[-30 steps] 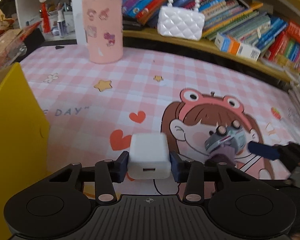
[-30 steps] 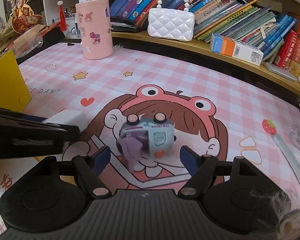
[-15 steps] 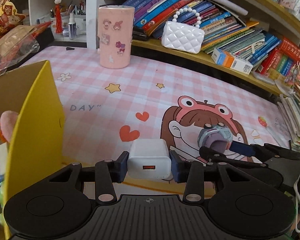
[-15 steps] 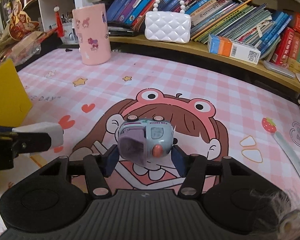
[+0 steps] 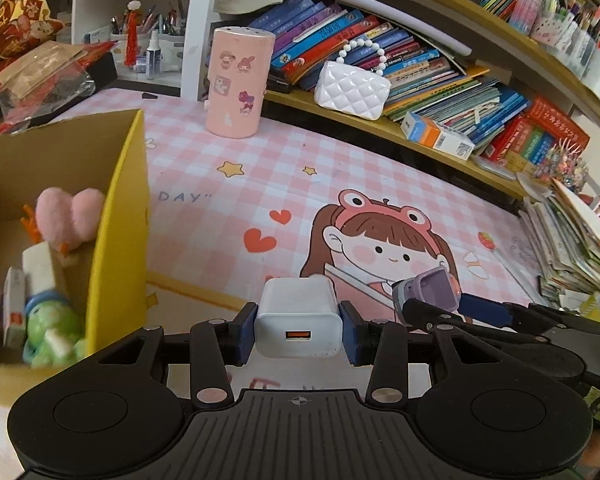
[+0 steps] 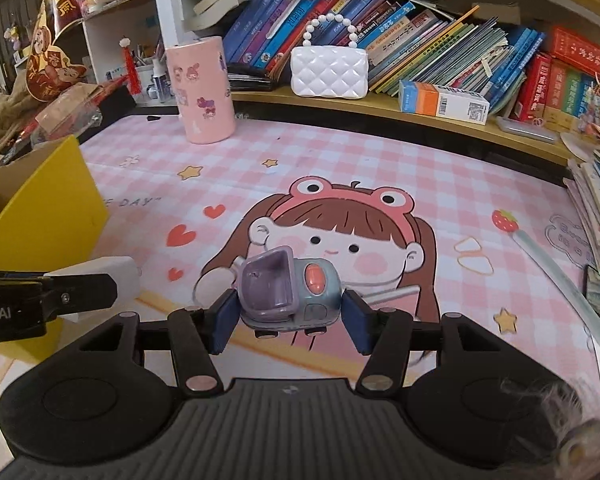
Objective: Organize objects
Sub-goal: 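Carry the toy robot and white charger up over the yellow box with both grippers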
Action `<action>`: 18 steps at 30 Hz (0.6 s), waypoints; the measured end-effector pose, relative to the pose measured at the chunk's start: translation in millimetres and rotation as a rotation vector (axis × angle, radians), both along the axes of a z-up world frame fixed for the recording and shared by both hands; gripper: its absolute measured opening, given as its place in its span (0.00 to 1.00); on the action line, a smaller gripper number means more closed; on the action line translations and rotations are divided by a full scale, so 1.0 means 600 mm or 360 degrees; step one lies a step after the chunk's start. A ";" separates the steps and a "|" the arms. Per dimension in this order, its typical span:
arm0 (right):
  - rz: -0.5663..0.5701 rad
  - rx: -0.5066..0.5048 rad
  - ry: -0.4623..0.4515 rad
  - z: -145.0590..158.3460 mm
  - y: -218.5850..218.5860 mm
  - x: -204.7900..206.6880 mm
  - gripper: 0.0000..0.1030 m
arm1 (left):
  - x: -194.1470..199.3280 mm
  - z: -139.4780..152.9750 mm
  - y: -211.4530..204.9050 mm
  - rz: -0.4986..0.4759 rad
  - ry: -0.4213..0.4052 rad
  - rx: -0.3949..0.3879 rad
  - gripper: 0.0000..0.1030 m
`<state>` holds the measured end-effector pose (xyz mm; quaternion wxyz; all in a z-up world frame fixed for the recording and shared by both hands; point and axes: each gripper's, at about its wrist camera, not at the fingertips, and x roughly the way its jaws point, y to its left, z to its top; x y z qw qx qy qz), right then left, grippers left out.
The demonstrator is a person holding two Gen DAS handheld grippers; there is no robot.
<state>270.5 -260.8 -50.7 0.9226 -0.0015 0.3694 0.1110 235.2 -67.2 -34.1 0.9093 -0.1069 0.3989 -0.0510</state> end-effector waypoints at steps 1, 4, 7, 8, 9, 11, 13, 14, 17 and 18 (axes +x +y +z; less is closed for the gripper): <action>0.0003 0.0001 0.0002 0.003 0.003 -0.010 0.52 | -0.009 0.002 0.003 -0.0005 -0.0002 -0.0008 0.40; 0.0025 0.0003 0.0013 0.010 0.011 -0.037 0.52 | -0.034 0.006 0.010 -0.0030 -0.0005 -0.0022 0.40; 0.0033 0.0004 0.0029 0.013 0.021 -0.061 0.52 | -0.056 0.002 0.017 -0.0052 0.0015 -0.0034 0.40; 0.0031 0.0003 0.0034 0.014 0.025 -0.068 0.52 | -0.064 0.001 0.019 -0.0055 0.0021 -0.0039 0.40; 0.0027 0.0003 0.0039 0.015 0.028 -0.076 0.52 | -0.071 0.000 0.023 -0.0056 0.0025 -0.0046 0.40; 0.0021 0.0005 0.0050 0.017 0.034 -0.092 0.52 | -0.087 0.000 0.031 -0.0057 0.0028 -0.0060 0.40; 0.0022 0.0004 0.0060 0.019 0.043 -0.110 0.52 | -0.103 0.002 0.039 -0.0058 0.0024 -0.0073 0.40; 0.0026 0.0002 0.0063 0.021 0.049 -0.120 0.52 | -0.110 0.003 0.043 -0.0058 0.0020 -0.0078 0.40; 0.0040 -0.0007 0.0067 0.025 0.067 -0.146 0.52 | -0.133 0.007 0.058 -0.0065 0.0006 -0.0093 0.40; 0.0043 -0.0010 0.0069 0.027 0.075 -0.157 0.52 | -0.140 0.008 0.062 -0.0066 0.0002 -0.0096 0.40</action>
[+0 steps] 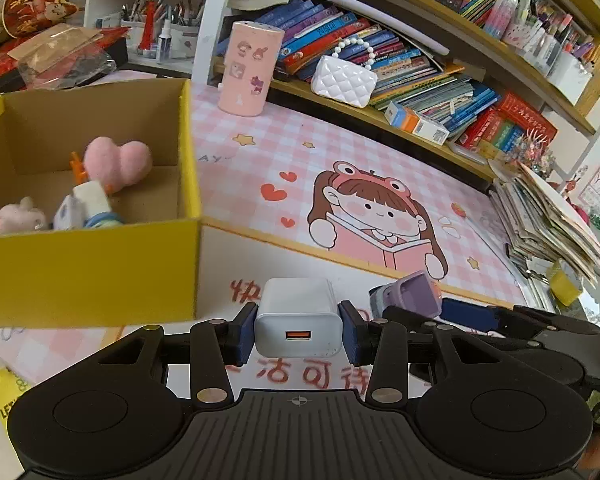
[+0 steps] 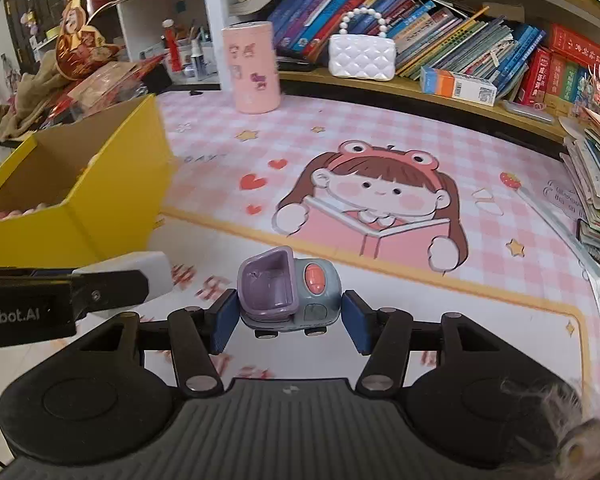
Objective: Organize objects
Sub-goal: 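Carry the toy robot and white charger up over the yellow box with both grippers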
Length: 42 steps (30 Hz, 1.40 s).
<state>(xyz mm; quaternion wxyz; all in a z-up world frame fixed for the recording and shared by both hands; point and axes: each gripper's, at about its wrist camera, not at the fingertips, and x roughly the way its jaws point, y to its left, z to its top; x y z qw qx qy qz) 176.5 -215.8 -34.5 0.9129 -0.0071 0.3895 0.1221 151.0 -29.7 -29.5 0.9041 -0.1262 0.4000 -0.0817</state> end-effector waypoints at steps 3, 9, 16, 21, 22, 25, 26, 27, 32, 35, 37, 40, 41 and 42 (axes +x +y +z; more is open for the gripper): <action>0.0002 -0.0005 0.0001 0.006 0.021 -0.024 0.52 | -0.024 0.002 0.018 0.0005 -0.0007 -0.0013 0.40; 0.0040 -0.0018 -0.0014 0.016 0.070 -0.074 0.52 | -0.073 0.006 0.060 0.0040 -0.0019 -0.0029 0.40; 0.0118 -0.0019 -0.0017 0.020 0.138 -0.129 0.52 | -0.131 0.012 0.121 0.0097 -0.0036 -0.0030 0.40; 0.0158 -0.0019 -0.0020 0.022 0.180 -0.164 0.52 | -0.170 0.012 0.162 0.0151 -0.0041 -0.0035 0.40; 0.0164 -0.0020 -0.0018 0.023 0.188 -0.171 0.52 | -0.179 0.012 0.170 0.0163 -0.0046 -0.0035 0.40; 0.0190 -0.0018 -0.0021 0.023 0.210 -0.189 0.52 | -0.202 0.016 0.191 0.0195 -0.0064 -0.0033 0.40; 0.0199 -0.0018 -0.0025 0.024 0.218 -0.195 0.52 | -0.210 0.018 0.198 0.0207 -0.0071 -0.0032 0.40; 0.0210 -0.0018 -0.0030 0.025 0.226 -0.201 0.52 | -0.216 0.020 0.205 0.0217 -0.0078 -0.0031 0.40; 0.0265 -0.0020 -0.0054 0.029 0.264 -0.229 0.52 | -0.248 0.026 0.238 0.0265 -0.0108 -0.0025 0.40; 0.0285 -0.0021 -0.0065 0.031 0.281 -0.241 0.52 | -0.262 0.030 0.253 0.0284 -0.0123 -0.0024 0.40; 0.0293 -0.0022 -0.0070 0.033 0.290 -0.247 0.52 | -0.270 0.033 0.262 0.0292 -0.0134 -0.0023 0.40; 0.0304 -0.0023 -0.0076 0.036 0.299 -0.252 0.52 | -0.279 0.036 0.274 0.0306 -0.0148 -0.0023 0.40; 0.0308 -0.0025 -0.0079 0.037 0.303 -0.253 0.52 | -0.281 0.038 0.276 0.0312 -0.0153 -0.0024 0.40; 0.0314 -0.0026 -0.0081 0.038 0.304 -0.255 0.52 | -0.282 0.038 0.277 0.0316 -0.0157 -0.0024 0.40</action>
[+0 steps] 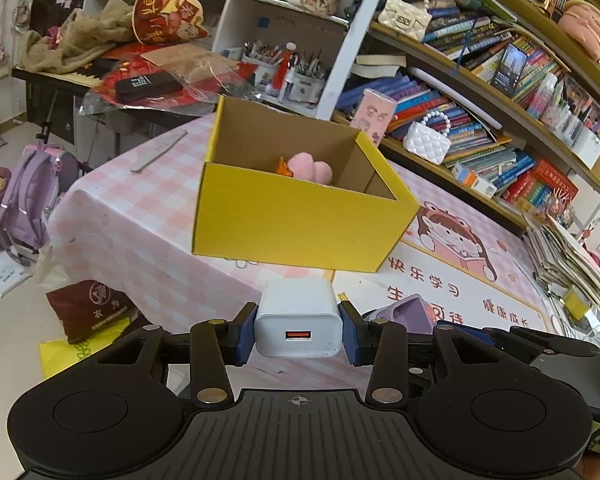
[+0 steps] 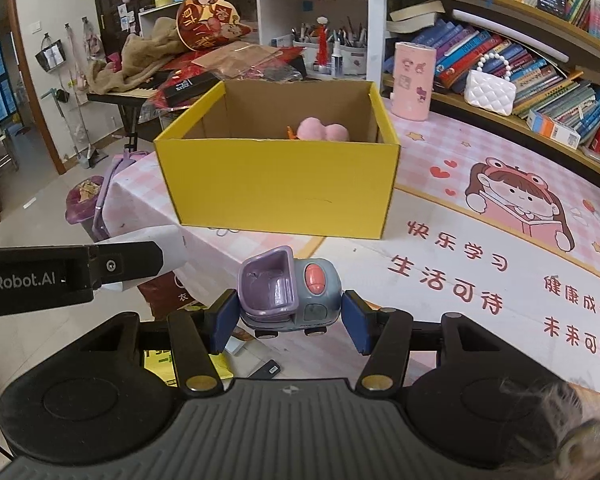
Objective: Organize objects
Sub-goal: 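Carry the toy robot and white charger up over the yellow box with both grippers, then lower the toy robot and charger into the box and open both grippers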
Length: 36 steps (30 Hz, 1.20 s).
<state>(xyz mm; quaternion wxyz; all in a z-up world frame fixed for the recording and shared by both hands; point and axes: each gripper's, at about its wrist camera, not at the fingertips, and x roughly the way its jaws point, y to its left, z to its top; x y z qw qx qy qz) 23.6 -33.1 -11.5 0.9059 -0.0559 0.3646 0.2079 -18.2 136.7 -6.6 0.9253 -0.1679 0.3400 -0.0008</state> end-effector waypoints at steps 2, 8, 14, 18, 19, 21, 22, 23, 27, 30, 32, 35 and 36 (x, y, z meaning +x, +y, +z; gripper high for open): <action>0.0005 -0.0004 0.0001 0.001 0.003 -0.002 0.52 | -0.002 0.001 0.004 0.0011 -0.0005 -0.0004 0.40; 0.0009 -0.0013 -0.0010 0.006 0.004 0.008 0.52 | 0.004 0.005 0.010 0.0029 -0.0010 -0.0010 0.40; 0.0047 0.0016 -0.0091 0.023 0.010 0.042 0.52 | 0.032 0.022 0.013 0.0045 -0.0060 0.0031 0.40; 0.0083 0.0041 -0.0175 0.049 0.015 0.076 0.52 | 0.062 0.041 0.018 0.0066 -0.0114 0.0041 0.40; 0.0092 0.0047 -0.0198 0.056 0.015 0.087 0.52 | 0.072 0.046 0.019 0.0074 -0.0131 0.0045 0.40; 0.0100 0.0068 -0.0233 0.069 0.015 0.108 0.52 | 0.091 0.056 0.022 0.0093 -0.0160 0.0050 0.40; 0.0105 0.0082 -0.0247 0.075 0.015 0.121 0.52 | 0.102 0.061 0.024 0.0104 -0.0173 0.0054 0.40; 0.0108 0.0095 -0.0259 0.080 0.015 0.132 0.52 | 0.112 0.064 0.024 0.0110 -0.0181 0.0059 0.40; 0.0129 0.0130 -0.0299 0.097 0.018 0.178 0.52 | 0.152 0.074 0.025 0.0136 -0.0208 0.0086 0.40; 0.0149 0.0133 -0.0298 0.098 0.022 0.213 0.52 | 0.182 0.076 0.025 0.0158 -0.0212 0.0096 0.40; 0.0163 0.0127 -0.0286 0.094 0.026 0.236 0.52 | 0.201 0.072 0.025 0.0174 -0.0204 0.0099 0.40; 0.0193 0.0106 -0.0254 0.083 0.035 0.270 0.52 | 0.228 0.060 0.024 0.0199 -0.0169 0.0106 0.40; 0.0209 0.0092 -0.0236 0.077 0.039 0.282 0.52 | 0.237 0.054 0.025 0.0205 -0.0151 0.0108 0.40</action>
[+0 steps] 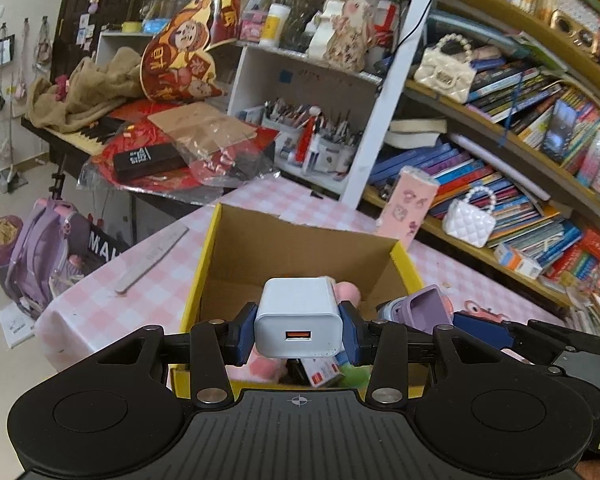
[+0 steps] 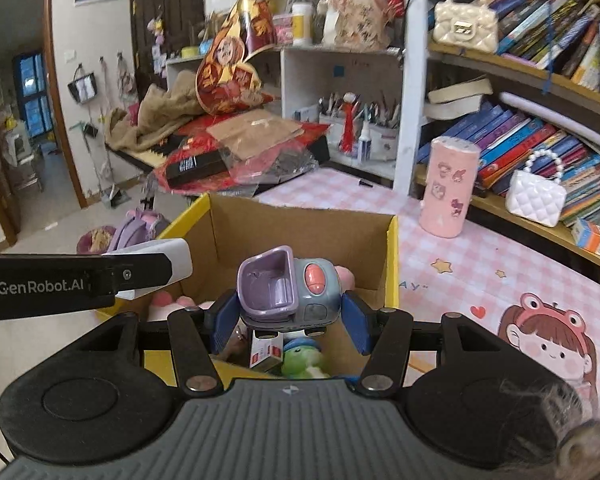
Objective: Organize objects
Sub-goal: 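Lower the toy robot and charger into the box and open both grippers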
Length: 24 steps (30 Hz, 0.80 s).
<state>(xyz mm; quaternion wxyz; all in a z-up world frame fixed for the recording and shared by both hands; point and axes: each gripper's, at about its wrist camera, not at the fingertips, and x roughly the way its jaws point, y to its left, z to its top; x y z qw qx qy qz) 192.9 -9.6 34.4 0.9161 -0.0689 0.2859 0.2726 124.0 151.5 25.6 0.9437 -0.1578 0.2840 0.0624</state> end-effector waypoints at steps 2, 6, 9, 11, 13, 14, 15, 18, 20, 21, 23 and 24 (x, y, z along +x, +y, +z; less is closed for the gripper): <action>0.0038 -0.0032 0.0036 -0.015 0.009 0.019 0.52 | 0.017 -0.014 0.000 0.0013 0.0042 -0.0002 0.40; 0.0100 -0.0107 0.0109 -0.049 0.028 0.050 0.53 | 0.045 -0.042 -0.001 0.0027 0.0135 -0.0008 0.40; 0.0117 -0.0147 0.0182 -0.075 0.036 0.066 0.53 | 0.060 -0.062 -0.001 0.0028 0.0200 -0.0024 0.40; 0.0115 -0.0140 0.0226 -0.084 0.035 0.071 0.53 | 0.069 -0.070 0.000 0.0025 0.0234 -0.0031 0.40; 0.0113 -0.0130 0.0240 -0.086 0.032 0.075 0.53 | 0.072 -0.074 -0.003 0.0027 0.0248 -0.0020 0.40; 0.0108 -0.0136 0.0230 -0.086 0.031 0.074 0.54 | 0.073 -0.074 -0.005 0.0026 0.0250 -0.0015 0.41; 0.0100 -0.0143 0.0222 -0.087 0.030 0.074 0.56 | 0.073 -0.074 -0.005 0.0025 0.0250 -0.0016 0.43; 0.0067 -0.0127 0.0214 -0.085 0.022 0.069 0.60 | 0.071 -0.069 -0.010 0.0015 0.0232 -0.0005 0.57; 0.0049 -0.0112 0.0193 -0.080 0.016 0.060 0.65 | 0.067 -0.063 -0.015 0.0002 0.0203 0.0006 0.62; 0.0036 -0.0108 0.0180 -0.078 0.012 0.054 0.66 | 0.064 -0.060 -0.018 -0.0005 0.0186 0.0011 0.66; 0.0007 -0.0094 0.0155 -0.072 0.002 0.040 0.67 | 0.055 -0.050 -0.023 -0.0016 0.0142 0.0027 0.70; -0.0018 -0.0084 0.0140 -0.070 -0.004 0.031 0.67 | 0.050 -0.045 -0.025 -0.0027 0.0118 0.0037 0.72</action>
